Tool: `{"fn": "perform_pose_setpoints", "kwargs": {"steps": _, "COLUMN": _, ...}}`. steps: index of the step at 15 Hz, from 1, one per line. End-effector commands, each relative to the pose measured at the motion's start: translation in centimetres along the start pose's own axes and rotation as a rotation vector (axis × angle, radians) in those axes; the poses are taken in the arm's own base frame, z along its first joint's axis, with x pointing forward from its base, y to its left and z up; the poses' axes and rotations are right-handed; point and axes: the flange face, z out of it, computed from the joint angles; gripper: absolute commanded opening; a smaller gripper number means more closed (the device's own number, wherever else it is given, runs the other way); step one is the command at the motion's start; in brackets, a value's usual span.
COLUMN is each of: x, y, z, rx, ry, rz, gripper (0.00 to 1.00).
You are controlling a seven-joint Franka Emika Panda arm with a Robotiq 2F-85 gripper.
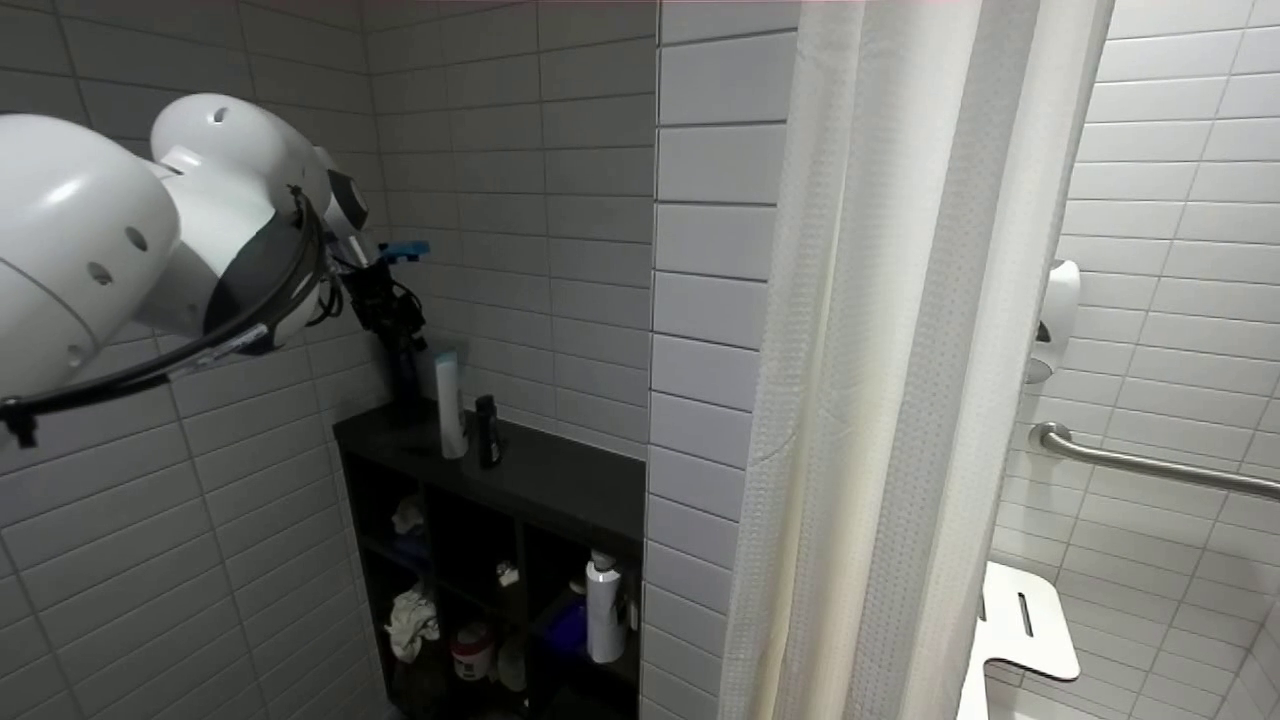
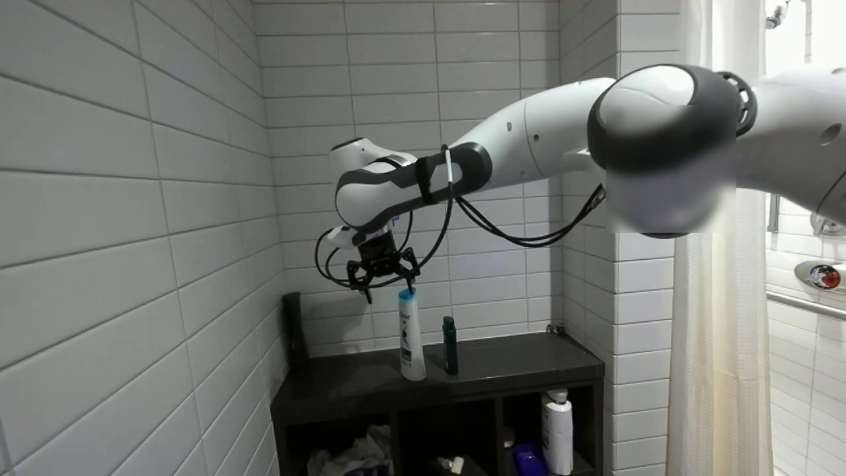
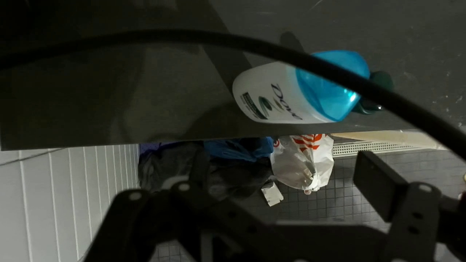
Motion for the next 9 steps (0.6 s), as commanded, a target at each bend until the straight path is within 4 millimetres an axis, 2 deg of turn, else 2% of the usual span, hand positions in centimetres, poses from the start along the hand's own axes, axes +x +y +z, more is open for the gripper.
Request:
{"fn": "perform_pose_setpoints", "kwargs": {"steps": 1, "x": 0.3, "y": -1.6, "z": -0.2, "rx": 0.004, "ry": 0.006, "rz": 0.051, "gripper": 1.00}}
{"fn": "perform_pose_setpoints", "kwargs": {"steps": 9, "x": 0.7, "y": -4.1, "z": -0.1, "rx": 0.035, "ry": -0.009, "rz": 0.082, "gripper": 1.00}}
